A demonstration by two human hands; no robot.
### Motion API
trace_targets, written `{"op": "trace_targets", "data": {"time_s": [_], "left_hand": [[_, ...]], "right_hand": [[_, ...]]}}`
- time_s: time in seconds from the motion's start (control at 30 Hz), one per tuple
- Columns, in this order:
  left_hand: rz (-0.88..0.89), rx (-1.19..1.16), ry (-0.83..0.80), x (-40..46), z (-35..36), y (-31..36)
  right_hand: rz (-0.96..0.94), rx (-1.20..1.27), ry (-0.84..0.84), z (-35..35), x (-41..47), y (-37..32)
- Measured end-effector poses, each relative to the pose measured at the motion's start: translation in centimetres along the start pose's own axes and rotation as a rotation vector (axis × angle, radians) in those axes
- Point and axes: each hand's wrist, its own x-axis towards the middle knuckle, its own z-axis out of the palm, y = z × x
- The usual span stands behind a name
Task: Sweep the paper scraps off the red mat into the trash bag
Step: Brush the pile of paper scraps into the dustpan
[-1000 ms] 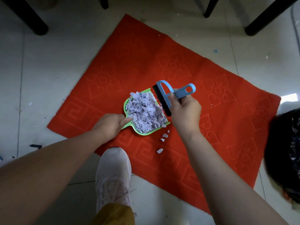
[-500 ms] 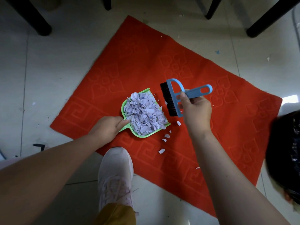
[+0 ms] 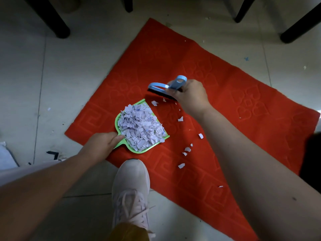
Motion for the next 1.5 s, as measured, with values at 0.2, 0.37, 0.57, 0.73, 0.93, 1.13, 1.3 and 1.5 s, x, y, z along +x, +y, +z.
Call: {"op": "trace_targets", "data": {"time_s": [0.2, 0.37, 0.57, 0.73, 0.93, 1.13, 1.3, 1.5], "left_hand": [[0.011, 0.016, -0.014, -0.3, 0.2, -1.3], [0.047, 0.02, -0.02, 0.6, 0.6, -0.6], [0.007, 0.037, -0.063, 1.7, 0.3, 0.4], [0.039, 0.109, -0.076, 2.4, 0.3, 1.1], [0.032, 0.135, -0.086, 2.6, 0.1, 1.8], [0.036, 0.144, -0.109, 2.7, 0.1, 2.4], [0.049, 0.144, -0.103, 3.1, 0.2, 3.0], [0.079, 0.133, -0.093, 3.1, 0.3, 3.3]], "right_hand": [[-0.077, -0.128, -0.096, 0.8, 1.0, -1.0], [-0.039, -0.121, -0.175, 0.4, 0.8, -0.9], [0.101, -0.057, 0.14, -1.2, 0.3, 0.7], [0.252, -0.089, 0.23, 0.4, -2.0, 1.7], [0.248, 0.013, 0.212, 2.9, -3.6, 0.7], [0.342, 0.048, 0.381, 0.6, -3.6, 1.7], [0.345, -0.039, 0.301, 2.8, -5.1, 1.3], [0.317, 0.047, 0.353, 3.1, -5.6, 0.9]]}}
